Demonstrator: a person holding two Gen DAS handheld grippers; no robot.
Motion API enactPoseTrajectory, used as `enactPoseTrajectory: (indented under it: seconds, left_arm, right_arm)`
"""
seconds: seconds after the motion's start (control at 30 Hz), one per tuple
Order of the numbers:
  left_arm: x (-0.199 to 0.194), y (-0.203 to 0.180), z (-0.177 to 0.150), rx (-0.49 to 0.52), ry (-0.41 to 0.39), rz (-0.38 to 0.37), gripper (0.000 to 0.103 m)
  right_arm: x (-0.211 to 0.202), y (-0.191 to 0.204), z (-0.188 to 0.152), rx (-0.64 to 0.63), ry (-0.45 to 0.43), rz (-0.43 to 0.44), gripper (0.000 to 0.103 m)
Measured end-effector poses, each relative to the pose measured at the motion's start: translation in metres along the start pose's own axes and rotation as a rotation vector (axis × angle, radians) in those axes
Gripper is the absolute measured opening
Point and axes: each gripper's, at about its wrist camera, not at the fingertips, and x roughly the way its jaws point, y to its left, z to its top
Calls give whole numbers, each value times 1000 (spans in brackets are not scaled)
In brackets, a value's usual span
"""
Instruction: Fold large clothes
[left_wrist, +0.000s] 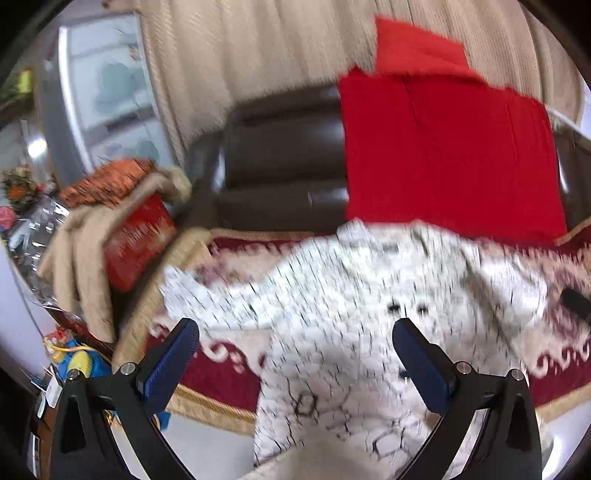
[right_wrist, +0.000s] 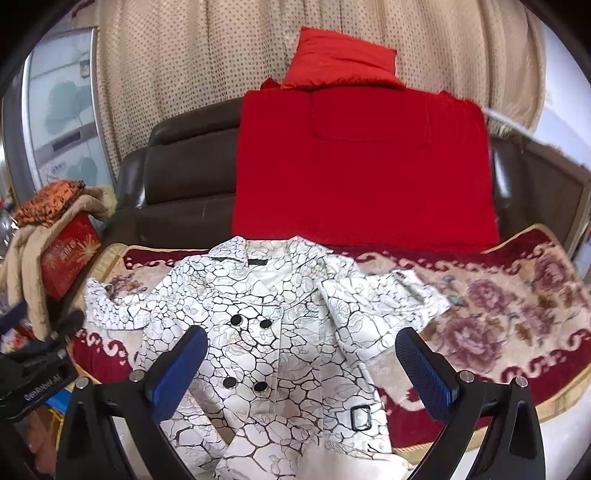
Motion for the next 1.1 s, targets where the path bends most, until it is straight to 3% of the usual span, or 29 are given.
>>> enactPoseTrajectory:
  seconds: [0.07,0.13,0.3,0.5,0.7,0.77,0.83,0.87,0.9,0.93,0.97,1.1]
  left_arm:
    - [27,-3,-8,18,103,-28,103]
    - [46,-6,-18,25,156,-18,103]
    - [72,-17,-26,40,206,5,103]
    - [94,-26,-21,37,246,-27,103]
    - [113,-29,-24,49,266,-27,103]
    - [116,-25,-22,43,258,-16,103]
    - [117,-21,-21,32,249,-11,103]
    - [118,-18,-20,27,246,-10,103]
    - [118,-15,-19,21,240,-9,103]
    - [118,-12,-19,19,234,-7,103]
    - [117,-9,-20,18,225,-1,103]
    - [117,8,-21,-8,212,4,103]
  right_arm:
    - [16,-27,-1,41,-2,32,103]
    - [37,-66,-4,123,11,76,103]
    - [94,-169,-33,538,99,150,103]
    - [150,-228,-26,670,99,189,103]
    - [226,-262,-47,927,216,284,101]
    - [246,-266,-55,1010,245,304,95]
    - [257,-266,-61,1055,268,313,76]
    - [264,-266,-61,1070,274,285,73]
    - [265,-266,-60,1068,269,261,62]
    - [266,-264,-57,1054,270,233,44]
    - [266,-262,-52,1027,269,213,35]
    - [237,-232,-16,859,148,214,25]
